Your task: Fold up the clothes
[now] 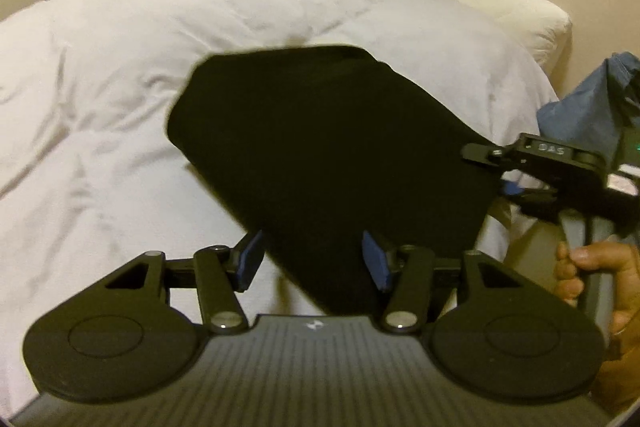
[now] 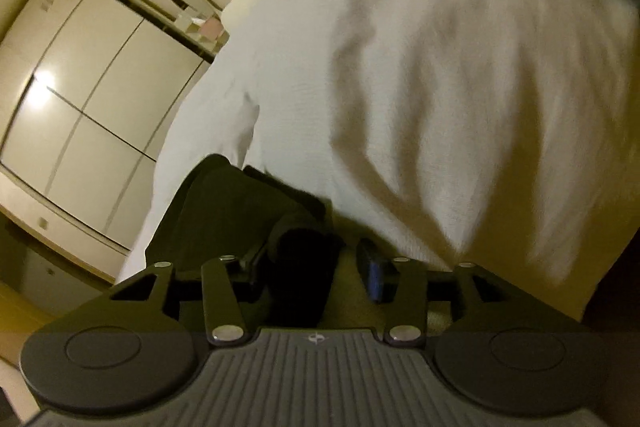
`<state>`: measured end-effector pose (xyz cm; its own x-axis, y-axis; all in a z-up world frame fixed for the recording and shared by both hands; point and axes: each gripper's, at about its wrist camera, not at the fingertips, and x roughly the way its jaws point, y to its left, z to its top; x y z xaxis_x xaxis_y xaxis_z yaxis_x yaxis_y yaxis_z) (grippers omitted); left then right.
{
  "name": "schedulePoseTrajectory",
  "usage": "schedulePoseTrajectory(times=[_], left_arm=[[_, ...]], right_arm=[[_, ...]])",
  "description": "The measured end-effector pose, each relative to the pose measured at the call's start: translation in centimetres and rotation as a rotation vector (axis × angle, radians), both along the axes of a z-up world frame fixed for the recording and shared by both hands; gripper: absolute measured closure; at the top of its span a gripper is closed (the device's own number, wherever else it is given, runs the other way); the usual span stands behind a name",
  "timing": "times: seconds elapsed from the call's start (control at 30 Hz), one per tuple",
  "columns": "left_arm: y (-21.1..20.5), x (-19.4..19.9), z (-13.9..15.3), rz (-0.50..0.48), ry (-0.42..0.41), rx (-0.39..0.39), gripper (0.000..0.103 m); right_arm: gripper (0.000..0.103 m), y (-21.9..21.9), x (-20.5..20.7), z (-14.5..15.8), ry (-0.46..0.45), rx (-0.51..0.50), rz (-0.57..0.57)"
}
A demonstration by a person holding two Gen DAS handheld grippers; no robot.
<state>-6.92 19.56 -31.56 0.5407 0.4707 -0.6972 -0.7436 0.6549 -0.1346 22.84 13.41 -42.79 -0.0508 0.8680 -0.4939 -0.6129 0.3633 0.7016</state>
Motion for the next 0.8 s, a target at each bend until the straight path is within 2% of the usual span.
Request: schedulePoseTrajectory(times=[0.07, 0.17, 0.2, 0.23, 0.27, 0.33, 0.4, 0.43, 0.53, 0.63, 0.67, 0.8], left_arm=[[-0.6, -0.3, 0.3, -0.004, 0.008, 0.017, 0.062], [-1.4, -0.2, 0.1, -0.028, 0.013, 0.02, 0.069], [-1.8, -0.1, 0.0, -0.046, 0.005, 0.016, 0.07], [-2.2, 0.0, -0.2, -0.064, -0.003, 0.015, 0.07], [-2.6, 0.2, -0.5, -0.079, -0.002, 0.022, 0.07], [-3.4, 0.9, -1.2, -0.104, 0.012, 0.055, 0.067], [-3.8, 1.5, -2.1, -0.117, 0.056, 0.078, 0.066], [-3.9, 1.6, -2.2, -0.117, 0.066, 0.079, 0.066], [-4.1, 1.5, -1.7, -0.108, 0.069, 0.068, 0.068], [-4.2, 1.0, -1.2, -0.119, 0.026, 0.061, 0.07], [-4.2, 1.1, -1.4, -0.122, 0.034, 0.059, 0.07], [-4.7, 2.0, -3.4, -0.136, 0.087, 0.102, 0.069]], right_arm=[[0.05, -0.4, -0.7, 1.8, -0.112, -0.004, -0.018], [0.05, -1.3, -3.5, 4.5, -0.321, 0.021, 0.0], [0.053, -1.2, -4.6, 4.9, -0.38, 0.03, 0.02], [0.066, -1.0, -5.7, 5.3, -0.439, 0.039, 0.04], [0.071, -0.9, -6.9, 5.7, -0.498, 0.048, 0.061], [0.076, -0.4, -8.2, 5.2, -0.562, 0.037, 0.111], [0.076, 2.3, -7.7, 3.6, -0.565, -0.016, 0.151], [0.083, 0.8, -7.6, 2.3, -0.552, -0.061, 0.169], [0.085, 1.3, -6.6, 0.0, -0.474, -0.092, 0.17], [0.085, 2.0, -6.4, 1.3, -0.454, -0.073, 0.141], [0.084, 0.2, -7.0, 1.5, -0.459, -0.055, 0.134], [0.076, -0.7, -7.0, 0.2, -0.439, -0.112, 0.155]])
